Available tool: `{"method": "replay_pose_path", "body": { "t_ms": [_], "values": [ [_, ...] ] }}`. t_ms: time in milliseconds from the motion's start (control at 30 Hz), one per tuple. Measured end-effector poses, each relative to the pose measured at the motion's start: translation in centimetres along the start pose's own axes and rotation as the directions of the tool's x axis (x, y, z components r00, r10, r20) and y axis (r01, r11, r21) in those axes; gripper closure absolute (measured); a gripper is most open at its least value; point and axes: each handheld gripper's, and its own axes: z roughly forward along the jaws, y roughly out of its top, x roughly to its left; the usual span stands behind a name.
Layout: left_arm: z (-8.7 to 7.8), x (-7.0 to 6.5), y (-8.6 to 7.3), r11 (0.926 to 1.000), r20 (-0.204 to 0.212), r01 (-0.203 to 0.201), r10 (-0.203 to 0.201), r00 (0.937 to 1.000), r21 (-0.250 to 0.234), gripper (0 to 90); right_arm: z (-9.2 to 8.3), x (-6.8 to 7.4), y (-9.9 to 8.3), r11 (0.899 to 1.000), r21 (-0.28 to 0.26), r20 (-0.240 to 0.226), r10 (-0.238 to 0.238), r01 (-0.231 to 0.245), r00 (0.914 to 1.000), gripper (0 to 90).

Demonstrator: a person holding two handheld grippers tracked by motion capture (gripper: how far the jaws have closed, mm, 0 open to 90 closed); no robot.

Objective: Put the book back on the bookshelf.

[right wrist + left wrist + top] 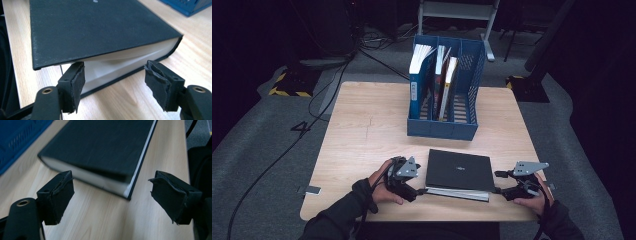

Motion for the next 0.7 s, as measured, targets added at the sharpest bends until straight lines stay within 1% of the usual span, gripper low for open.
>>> {"method": "replay_pose_path", "body": {
  "t_ms": [33,67,100,133,167,200,233,267,333,400,433,500,533,567,600,633,667,700],
  "values": [
    [0.2,-0.4,0.6,0.9998,-0.003,-0.015,0.015,0.9999,0.011,19.0,0.0,0.1,0.1,1.0,-0.008,0.004,-0.001,0.001,1.0,32.6],
    [0.3,-0.8,1.3,0.9987,-0.015,-0.039,0.04,0.9991,0.033,19.2,0.0,0.1,0.2,1.0,-0.014,0.008,-0.001,0.001,1.0,32.5],
    [0.4,-1.3,2.1,0.9974,-0.016,-0.067,0.067,0.9976,0.026,19.4,0.0,0.2,0.5,1.0,-0.016,0.011,-0.005,0.005,0.9999,32.5],
    [0.6,-1.5,2.7,0.9976,-0.007,-0.066,0.066,0.9978,0.023,19.4,0.0,0.3,0.6,1.0,-0.018,0.014,-0.014,0.015,0.9998,32.5],
    [0.7,-1.6,3.2,0.9975,-0.021,-0.064,0.064,0.9977,0.032,20.4,0.1,0.3,0.7,1.0,-0.017,0.017,-0.019,0.019,0.9997,32.5],
    [0.8,-1.7,3.6,0.9973,-0.015,-0.071,0.071,0.9974,0.02,20.7,0.1,0.4,0.8,1.0,-0.019,0.015,-0.02,0.02,0.9997,32.5],
    [0.8,-1.7,3.6,0.9973,-0.015,-0.071,0.071,0.9974,0.02,20.8,0.1,0.4,0.8,1.0,-0.019,0.015,-0.02,0.02,0.9997,32.5],
    [1.0,-1.8,4.0,0.998,-0.011,-0.059,0.06,0.9982,0.021,20.8,0.2,0.4,1.0,0.999,-0.02,0.015,-0.024,0.025,0.9996,32.5],
    [1.7,-2.1,4.9,0.9966,-0.016,-0.079,0.08,0.9967,0.023,21.0,0.2,0.4,1.2,0.999,-0.024,0.018,-0.033,0.033,0.9993,32.6],
    [2.7,-2.7,5.7,0.9952,-0.004,-0.092,0.092,0.9957,0.034,22.3,0.2,0.6,1.5,0.999,-0.027,0.024,-0.045,0.046,0.9987,33.0],
    [3.2,-2.9,6.1,0.9941,-0.005,-0.1,0.101,0.9949,0.04,22.4,0.2,0.6,1.6,0.998,-0.028,0.028,-0.053,0.054,0.9982,33.0],
    [4.2,-3.2,6.6,0.9909,-0.012,-0.117,0.118,0.993,0.067,22.4,0.3,0.6,1.8,0.998,-0.031,0.027,-0.058,0.059,0.9979,33.7],
    [4.6,-3.3,6.8,0.9903,-0.019,-0.118,0.12,0.9926,0.073,22.4,0.3,0.6,1.8,0.998,-0.031,0.027,-0.058,0.059,0.9979,33.7],
    [5.1,-3.3,7.0,0.9905,-0.033,-0.111,0.114,0.9929,0.082,22.4,0.4,0.6,1.9,0.998,-0.031,0.028,-0.056,0.057,0.998,35.3],
    [5.1,-3.3,7.0,0.9905,-0.033,-0.111,0.114,0.9929,0.082,22.5,0.4,0.7,2.0,0.998,-0.033,0.028,-0.057,0.058,0.998,36.9],
    [5.5,-3.3,7.1,0.9876,-0.038,-0.118,0.122,0.9918,0.104,22.1,0.5,0.7,2.1,0.998,-0.032,0.029,-0.053,0.054,0.9982,38.0],
    [5.6,-3.1,7.1,0.9873,-0.048,-0.118,0.124,0.9912,0.107,21.2,0.6,0.8,2.2,0.998,-0.031,0.031,-0.048,0.049,0.9983,38.3],
    [5.6,-3.1,7.1,0.9873,-0.048,-0.118,0.124,0.9912,0.107,21.2,0.8,0.9,2.3,0.998,-0.031,0.033,-0.048,0.049,0.9983,38.7]
  ]
}}
